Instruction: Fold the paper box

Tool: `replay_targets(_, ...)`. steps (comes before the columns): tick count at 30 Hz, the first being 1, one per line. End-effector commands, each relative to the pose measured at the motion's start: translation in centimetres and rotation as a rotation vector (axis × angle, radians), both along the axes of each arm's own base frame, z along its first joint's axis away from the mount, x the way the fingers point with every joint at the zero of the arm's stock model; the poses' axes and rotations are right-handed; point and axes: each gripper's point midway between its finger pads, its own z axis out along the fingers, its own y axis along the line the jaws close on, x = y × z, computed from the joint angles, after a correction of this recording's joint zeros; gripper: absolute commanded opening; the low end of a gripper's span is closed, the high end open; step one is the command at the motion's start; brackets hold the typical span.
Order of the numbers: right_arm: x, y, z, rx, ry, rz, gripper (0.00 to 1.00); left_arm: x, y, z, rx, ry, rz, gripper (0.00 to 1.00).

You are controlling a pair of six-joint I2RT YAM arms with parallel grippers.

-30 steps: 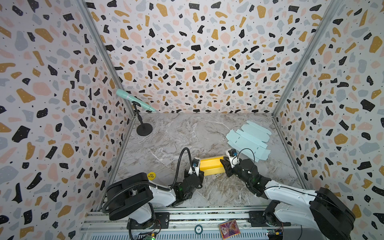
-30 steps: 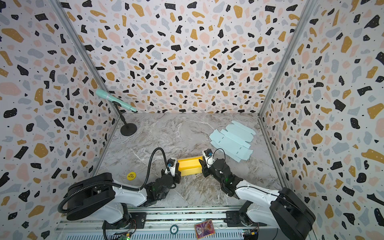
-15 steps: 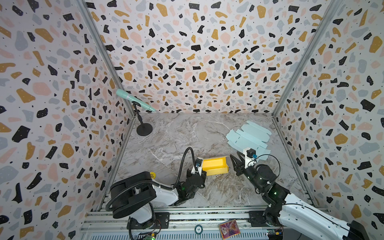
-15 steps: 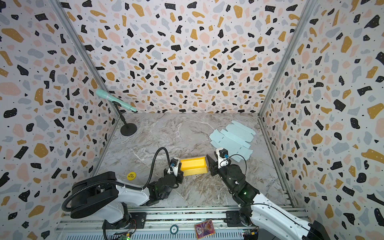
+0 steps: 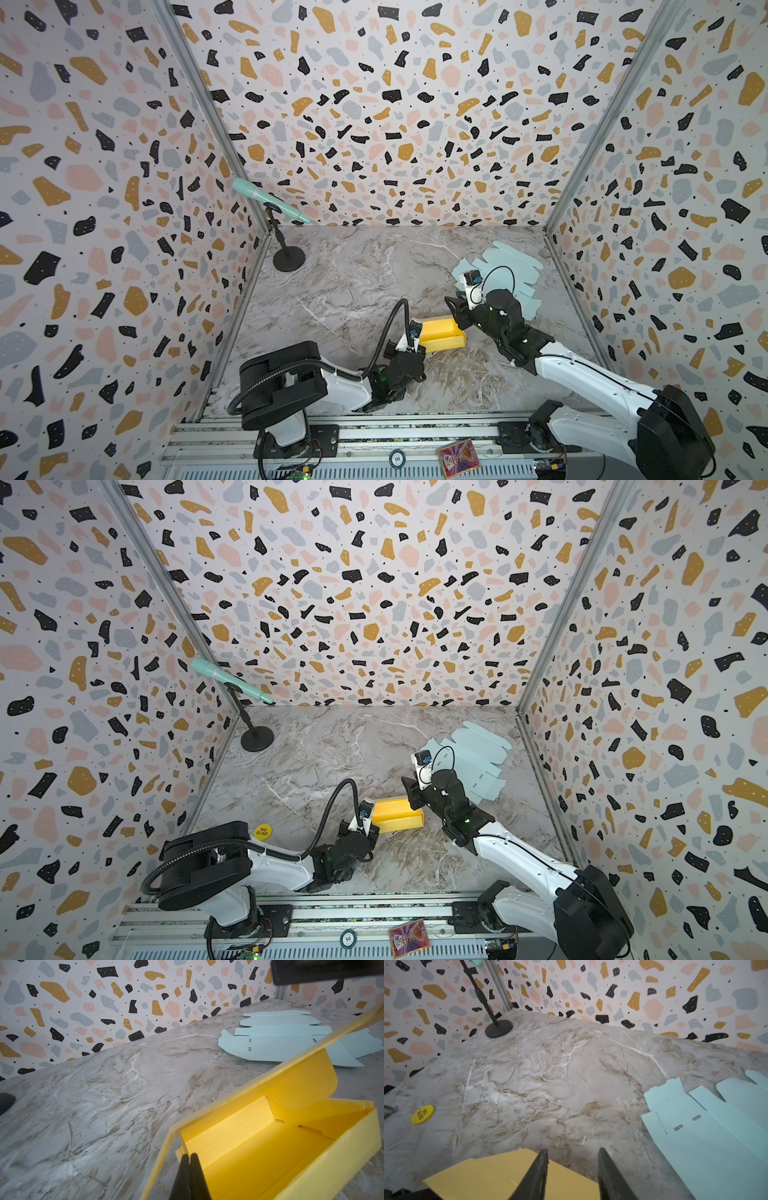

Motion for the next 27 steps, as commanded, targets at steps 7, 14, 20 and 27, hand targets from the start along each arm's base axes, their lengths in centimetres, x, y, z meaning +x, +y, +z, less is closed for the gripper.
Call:
replay_targets(7,-1.9,-0.7,-2.1,-0.020,0.056,0.029,0.40,-1.1,-0.8,-1.3,0.114,0.005,-0.036,0.06)
replay_targets(14,-3.7,-1.5,-4.1,-0.026,0.107,0.025,0.39,-2.1,-2.2,-0.4,0.071,0.024,-0.112,0.27)
replay_targets(20,-4.7,-1.4,-5.3,-0.030,0.128,0.021,0.39,-3.7,-2.2,-0.4,0.022,0.094,-0.158,0.40)
replay_targets(27,-5.2,-1.1,-6.0,-0.049,0.135,0.020,0.39,-6.2,-0.7,0.5,-0.118,0.237,-0.227,0.52)
